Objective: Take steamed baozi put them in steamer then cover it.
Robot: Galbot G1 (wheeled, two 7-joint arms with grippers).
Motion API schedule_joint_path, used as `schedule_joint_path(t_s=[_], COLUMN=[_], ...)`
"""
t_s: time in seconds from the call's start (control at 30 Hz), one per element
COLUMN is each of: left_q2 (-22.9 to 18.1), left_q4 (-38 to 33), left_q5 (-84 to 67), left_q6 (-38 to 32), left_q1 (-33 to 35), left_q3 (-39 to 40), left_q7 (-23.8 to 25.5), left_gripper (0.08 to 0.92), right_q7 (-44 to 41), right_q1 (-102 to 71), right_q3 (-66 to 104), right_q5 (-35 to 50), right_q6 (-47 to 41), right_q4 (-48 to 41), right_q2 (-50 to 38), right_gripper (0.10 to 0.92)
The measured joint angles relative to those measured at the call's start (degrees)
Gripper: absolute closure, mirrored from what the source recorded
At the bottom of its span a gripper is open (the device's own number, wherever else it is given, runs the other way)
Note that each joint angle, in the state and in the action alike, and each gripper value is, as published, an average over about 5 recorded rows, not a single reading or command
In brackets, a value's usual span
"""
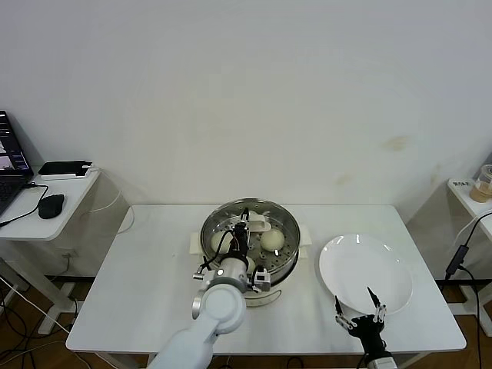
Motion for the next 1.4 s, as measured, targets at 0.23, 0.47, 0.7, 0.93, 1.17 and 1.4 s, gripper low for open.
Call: schedule_joint_path(t_s=[0.23, 0.47, 0.7, 0.93, 1.17, 1.4], left_q2=[-0.3, 0.4, 2.8, 7.3, 9.8, 9.1], left_q4=[-0.6, -2.2, -5.9, -12.6, -20.3, -22.7], left_q5=[-0.2, -0.2, -1.3, -4.2, -15.3, -39.5], left_q6=[-0.2, -0.4, -0.9, -2.0, -5.0, -13.0], left_q1=[0.8, 1.9, 4.0, 8.3, 15.8, 26.3], left_q3=[-0.1, 0.1, -0.1, -1.8, -8.0, -19.9], left_q7=[-0.3, -0.5, -0.9, -2.9, -9.4, -18.8], left_gripper=[0.751, 0.551, 0.343, 0.188, 0.177, 0.177], right_q7=[0.0, -0.1, -0.1, 0.0, -0.2, -1.0], right_q1=[0.0, -0.2, -0.6, -1.2, -2.1, -3.0], right_q3=[0.0, -0.1, 0.2, 0.3, 0.3, -0.3], right_q5=[-0.1, -0.3, -0.5, -0.6, 0.6, 3.0], right_q6=[0.0, 0.1, 0.1, 0.2, -0.4, -1.0], right_q4=[-0.1, -0.1, 0.0, 0.0, 0.7, 1.6], right_q2=[-0.1, -0.1, -0.1, -0.4, -1.6, -2.7], right_gripper=[0.203, 0.203, 0.203, 0.203, 0.203, 0.203])
